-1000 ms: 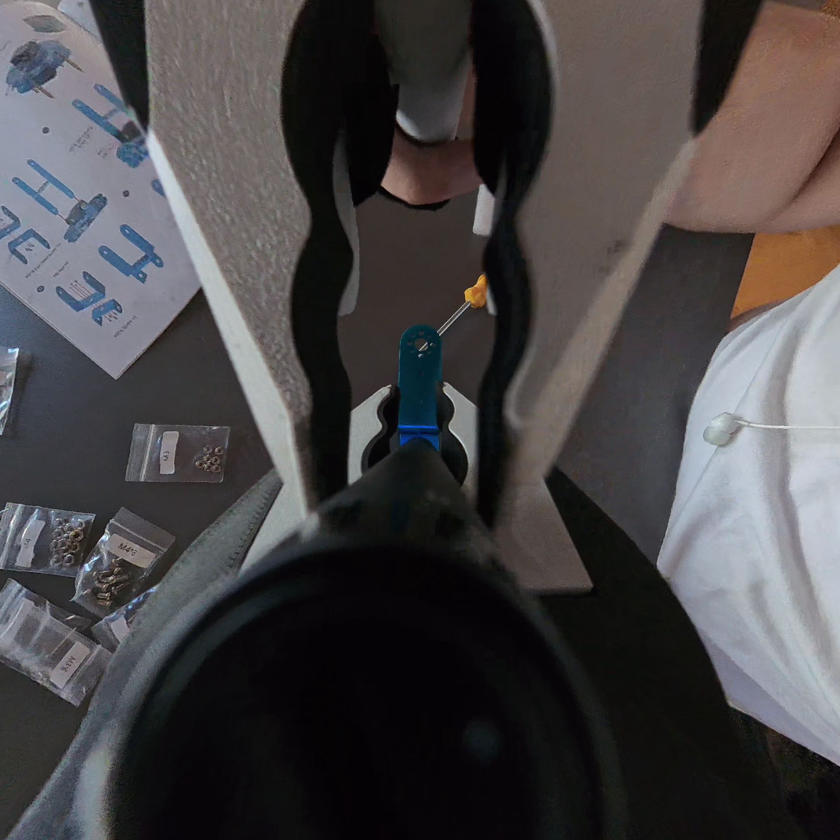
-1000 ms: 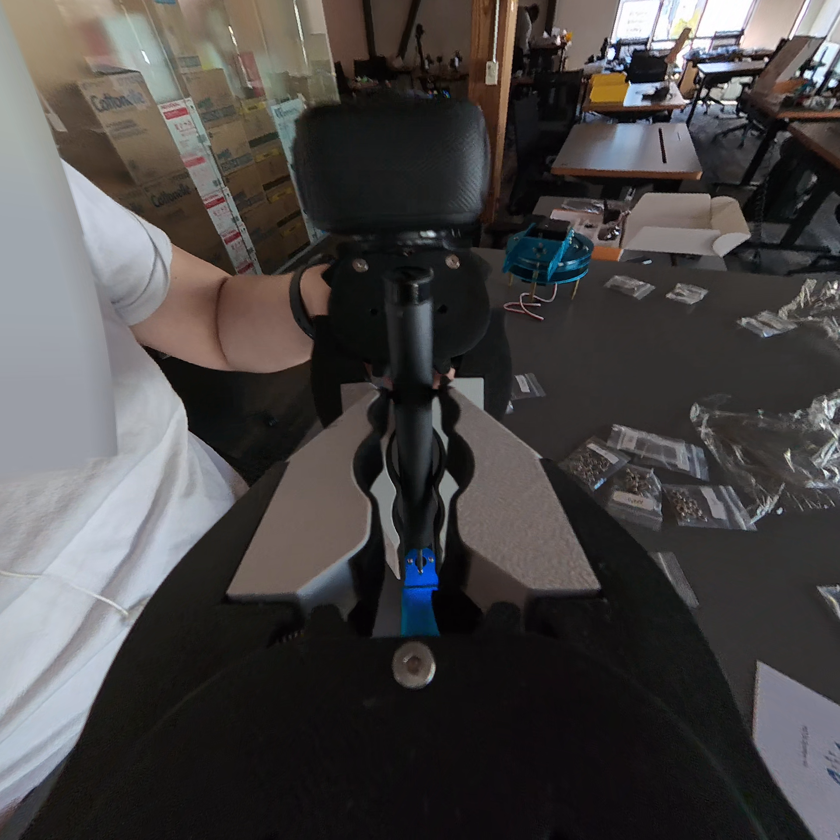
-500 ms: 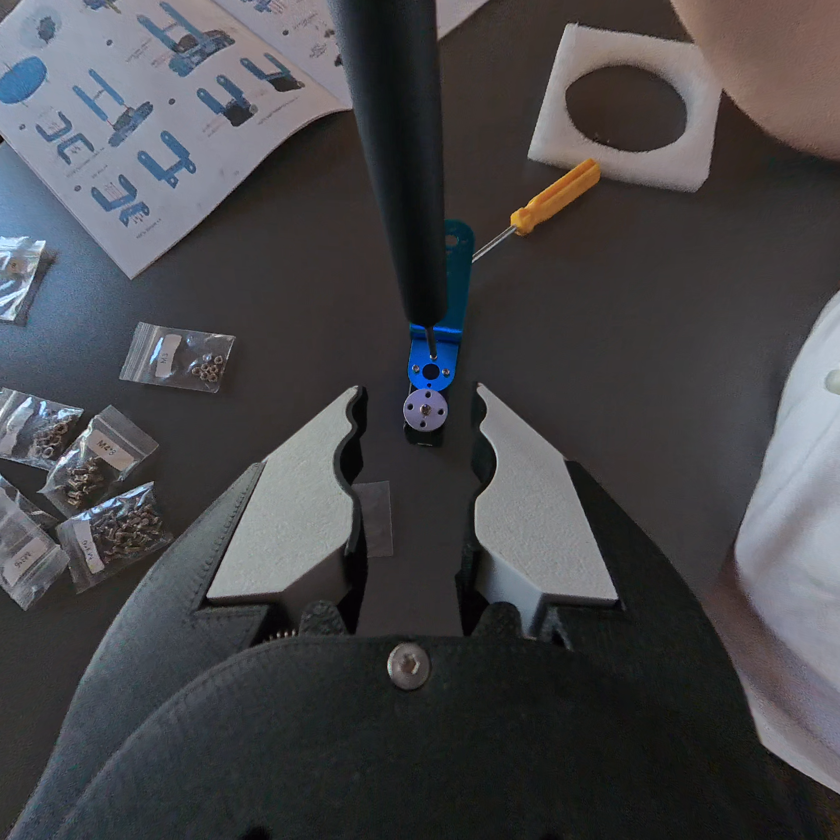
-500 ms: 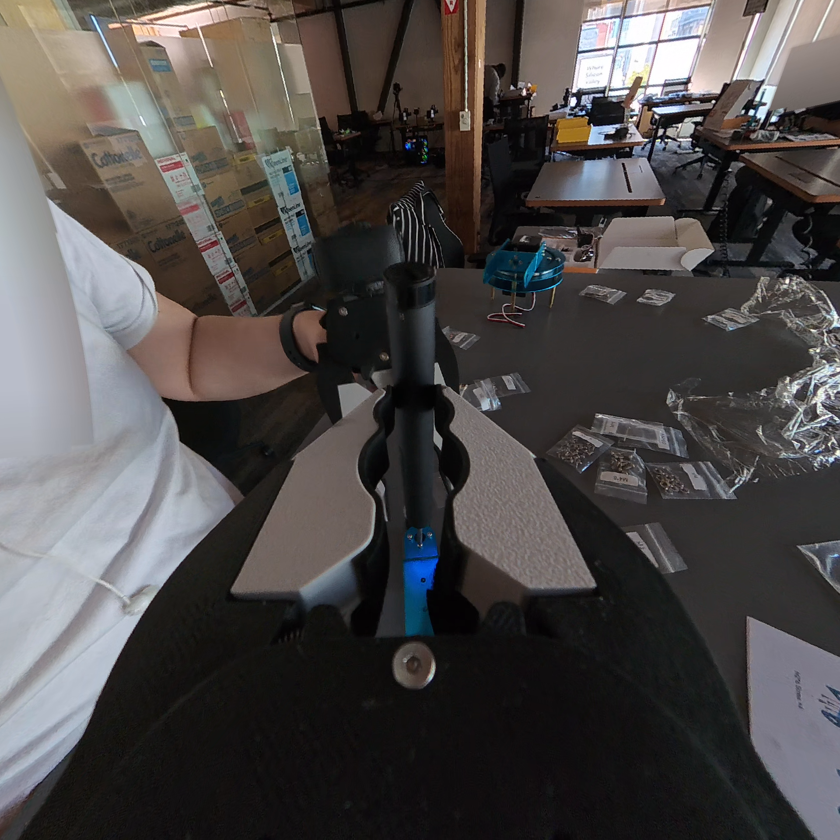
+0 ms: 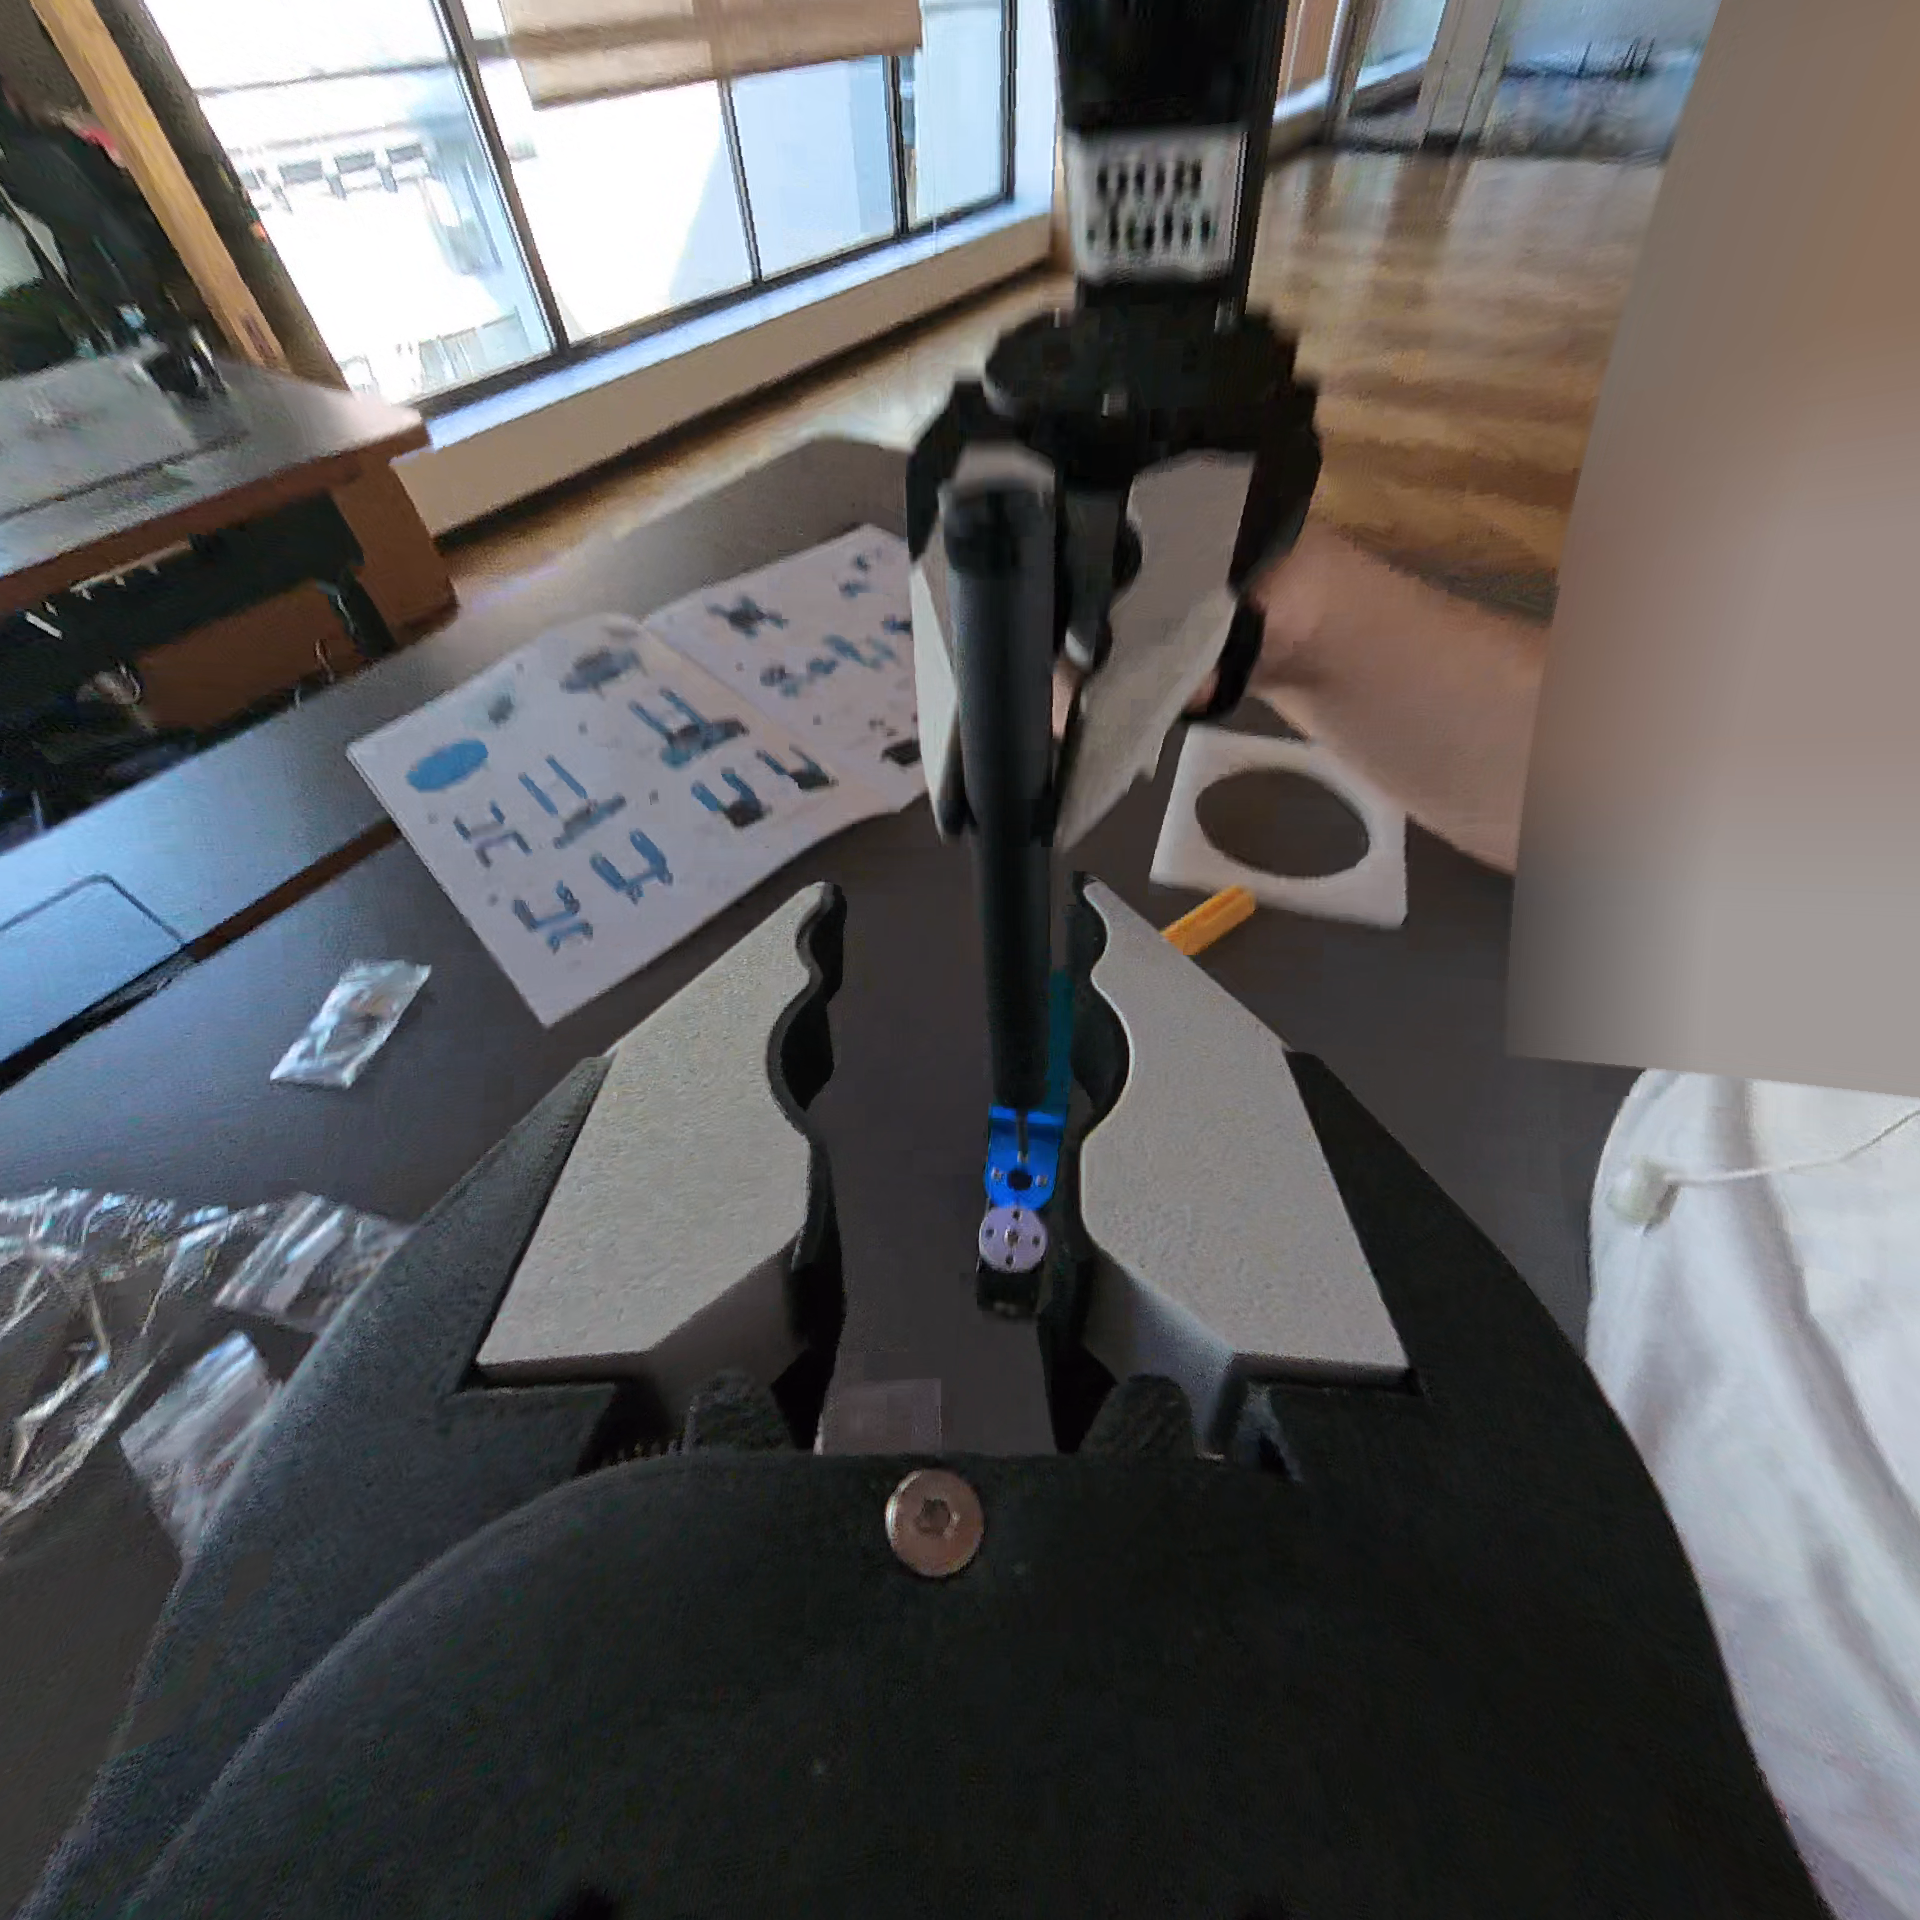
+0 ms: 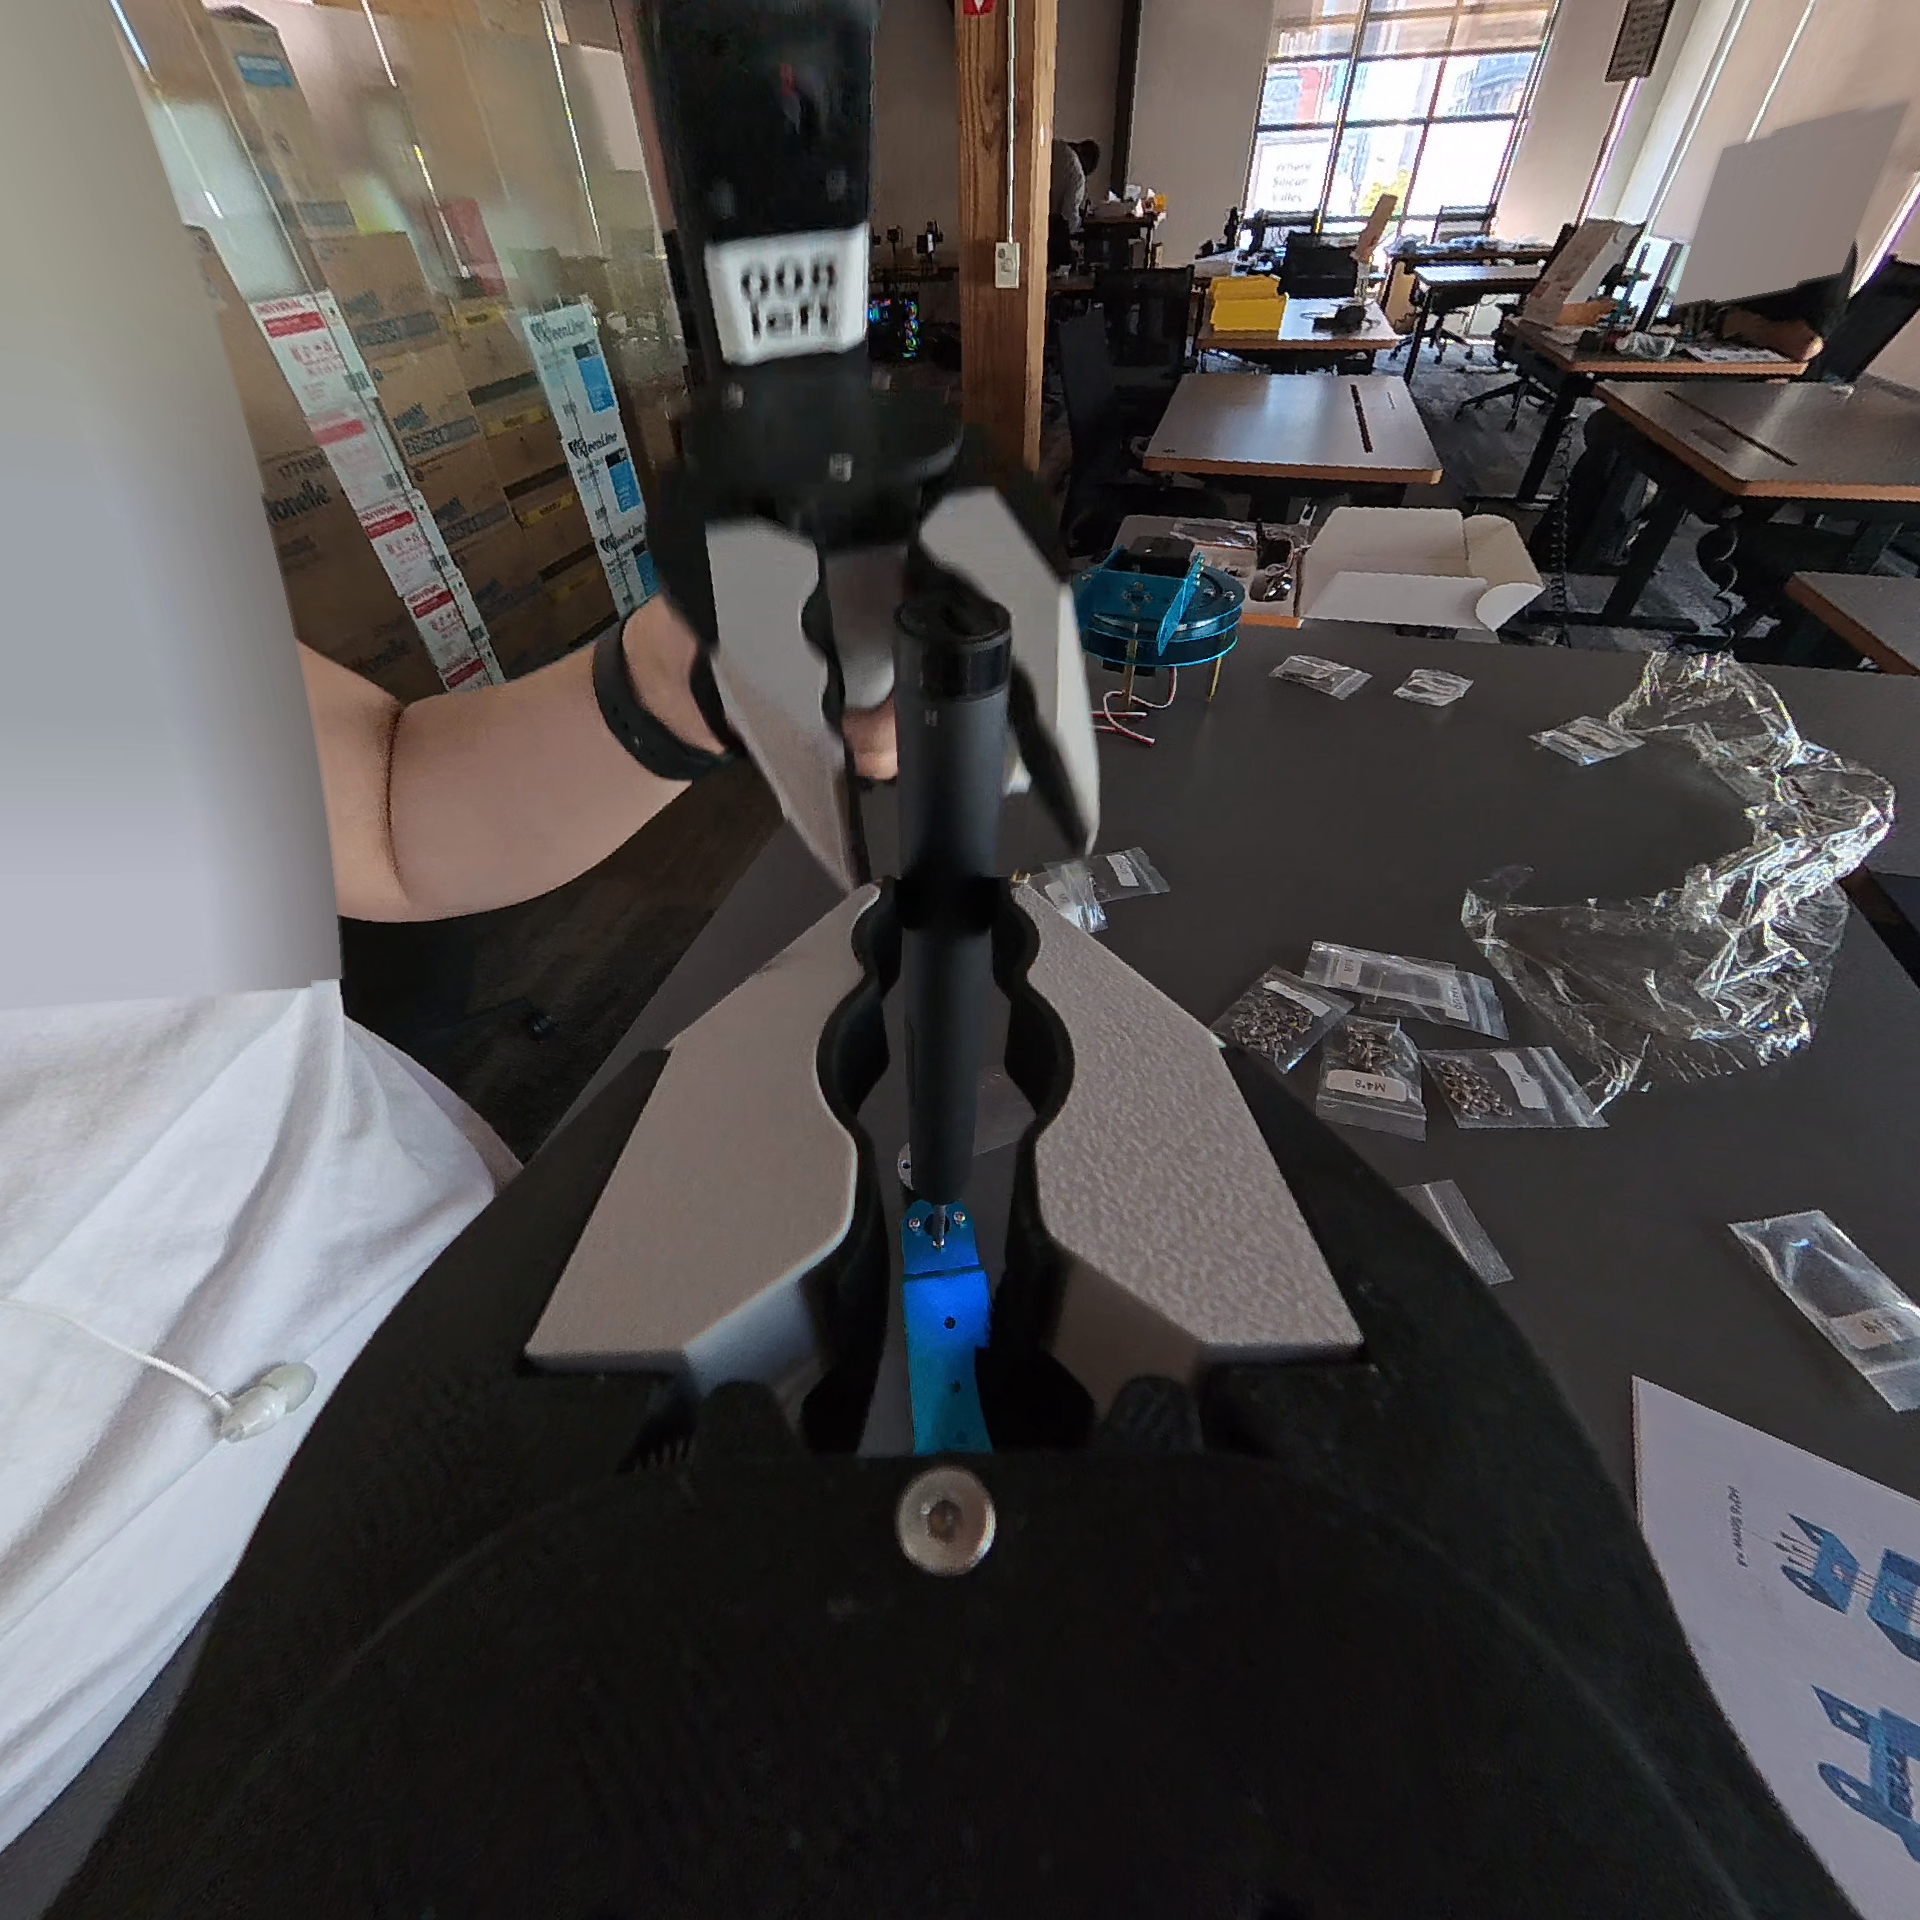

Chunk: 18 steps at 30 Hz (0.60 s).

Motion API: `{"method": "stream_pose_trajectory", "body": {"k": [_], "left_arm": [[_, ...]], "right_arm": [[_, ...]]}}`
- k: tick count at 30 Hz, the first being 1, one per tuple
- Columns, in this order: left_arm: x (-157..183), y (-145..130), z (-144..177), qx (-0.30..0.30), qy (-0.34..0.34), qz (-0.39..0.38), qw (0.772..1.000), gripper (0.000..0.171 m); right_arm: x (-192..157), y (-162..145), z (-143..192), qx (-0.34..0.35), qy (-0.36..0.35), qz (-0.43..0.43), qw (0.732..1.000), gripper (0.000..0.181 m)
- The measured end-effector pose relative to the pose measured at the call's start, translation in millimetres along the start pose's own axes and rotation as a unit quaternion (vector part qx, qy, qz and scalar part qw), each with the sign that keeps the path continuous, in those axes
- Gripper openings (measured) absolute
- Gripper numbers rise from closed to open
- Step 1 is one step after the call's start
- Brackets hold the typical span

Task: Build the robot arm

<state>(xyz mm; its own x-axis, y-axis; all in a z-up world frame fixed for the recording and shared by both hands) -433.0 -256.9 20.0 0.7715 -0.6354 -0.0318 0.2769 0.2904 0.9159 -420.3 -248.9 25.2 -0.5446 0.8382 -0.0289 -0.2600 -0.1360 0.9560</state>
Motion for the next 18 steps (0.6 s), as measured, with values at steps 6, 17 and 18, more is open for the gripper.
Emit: {"method": "stream_pose_trajectory", "body": {"k": [6,17,18], "left_arm": [[8,47,0,0.039,-0.036,0.021,0.998,0.037],[12,40,-7,0.026,-0.033,-0.008,0.999,0.016],[13,40,-7,0.024,-0.032,-0.01,0.999,0.016]], "right_arm": [[-2,0,-2,-0.006,-0.012,0.005,1.0,0.017],[-6,-47,-9,-0.056,0.069,0.013,0.996,0.023],[-7,-44,-11,-0.04,0.083,0.002,0.996,0.023]]}}
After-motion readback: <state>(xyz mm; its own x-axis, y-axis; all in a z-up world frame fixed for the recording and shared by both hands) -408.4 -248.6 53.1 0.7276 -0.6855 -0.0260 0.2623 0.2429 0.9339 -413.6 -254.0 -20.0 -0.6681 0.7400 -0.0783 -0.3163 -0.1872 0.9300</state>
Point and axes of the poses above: each gripper's, where its closed fingertips meet, z back along the fingers, y out of its top, x = y × z across the jaws, the point moved 1 cm from there along z, back along the fingers, and after that the axes turned 6 degrees about -x, right-handed, at the moved point
